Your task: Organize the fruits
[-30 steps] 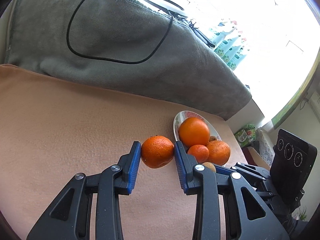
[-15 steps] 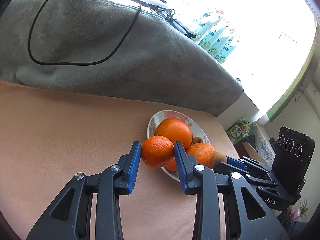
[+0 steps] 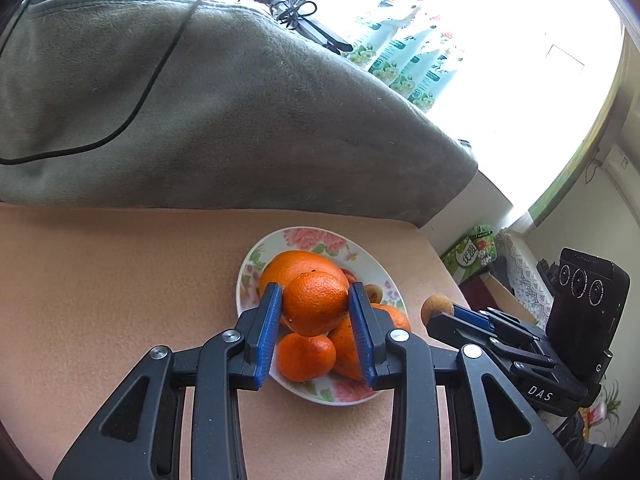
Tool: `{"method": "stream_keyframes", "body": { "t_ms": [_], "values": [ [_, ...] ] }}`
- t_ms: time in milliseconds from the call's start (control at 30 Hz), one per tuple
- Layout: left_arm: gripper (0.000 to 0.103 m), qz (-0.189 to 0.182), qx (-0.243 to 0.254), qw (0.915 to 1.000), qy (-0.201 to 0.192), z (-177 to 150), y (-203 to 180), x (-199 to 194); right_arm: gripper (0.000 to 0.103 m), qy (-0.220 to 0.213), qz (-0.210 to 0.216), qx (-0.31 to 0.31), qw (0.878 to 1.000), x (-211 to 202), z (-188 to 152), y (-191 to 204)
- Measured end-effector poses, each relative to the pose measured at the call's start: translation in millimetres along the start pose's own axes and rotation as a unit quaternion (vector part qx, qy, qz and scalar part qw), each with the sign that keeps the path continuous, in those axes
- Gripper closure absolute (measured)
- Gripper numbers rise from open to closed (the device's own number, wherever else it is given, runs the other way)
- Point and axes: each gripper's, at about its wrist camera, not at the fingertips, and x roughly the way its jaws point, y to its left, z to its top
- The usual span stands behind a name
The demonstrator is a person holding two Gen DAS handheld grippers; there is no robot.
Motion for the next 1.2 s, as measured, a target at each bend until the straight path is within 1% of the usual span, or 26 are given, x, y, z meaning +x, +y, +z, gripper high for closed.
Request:
{"method": "stream_keyframes", "body": {
  "t_ms": [267, 500, 533, 567, 600, 633, 667, 733, 800, 867, 967, 1067, 1133, 1167, 1200],
  "values": [
    [0.07, 0.008, 0.033, 0.9994, 0.007, 16, -23, 27, 0.076, 0.013, -0.017, 0.004, 1.0, 13, 2, -18],
    [0.069, 0.008, 0.042, 0.9991, 0.0, 23, -33, 34, 0.076, 0.014, -0.016, -0.001, 1.0, 17, 2, -22],
    [0.066, 0.01, 0.042, 0.9991, -0.001, 24, -34, 34, 0.076, 0.015, -0.016, -0.002, 1.0, 18, 2, -22],
    [0.059, 0.011, 0.041, 0.9991, -0.002, 25, -34, 33, 0.074, 0.015, -0.017, -0.004, 1.0, 19, 3, -21],
    [0.054, 0.012, 0.04, 0.9991, -0.005, 25, -34, 31, 0.066, 0.016, -0.016, -0.005, 1.0, 19, 2, -21],
    [0.053, 0.013, 0.04, 0.9991, -0.007, 25, -34, 29, 0.06, 0.014, -0.017, -0.006, 1.0, 19, 3, -20],
    [0.053, 0.014, 0.041, 0.999, -0.008, 25, -34, 28, 0.051, 0.01, -0.017, -0.006, 1.0, 17, 3, -20],
    [0.053, 0.017, 0.041, 0.9989, -0.012, 24, -34, 23, 0.049, 0.003, -0.017, -0.007, 1.0, 14, 2, -17],
    [0.047, 0.02, 0.041, 0.9988, -0.018, 23, -34, 18, 0.049, 0.001, -0.017, -0.008, 1.0, 11, 2, -15],
    [0.043, 0.022, 0.041, 0.9986, -0.023, 22, -35, 12, 0.047, -0.001, -0.017, -0.007, 1.0, 7, 1, -13],
    [0.039, 0.032, 0.044, 0.998, -0.031, 18, -37, 3, 0.042, -0.01, -0.019, -0.006, 1.0, -3, -3, -10],
    [0.037, 0.037, 0.047, 0.9975, -0.038, 11, -37, -8, 0.04, -0.023, -0.018, -0.001, 1.0, -17, -6, -8],
    [0.037, 0.045, 0.052, 0.9967, -0.043, 5, -38, -16, 0.037, -0.033, -0.021, 0.004, 0.999, -30, -9, -6],
    [0.037, 0.05, 0.056, 0.9961, -0.046, 2, -40, -21, 0.033, -0.038, -0.023, 0.005, 0.999, -37, -12, -6],
    [0.034, 0.057, 0.062, 0.9953, -0.049, -2, -42, -25, 0.029, -0.042, -0.026, 0.008, 0.999, -43, -14, -5]
  ]
}}
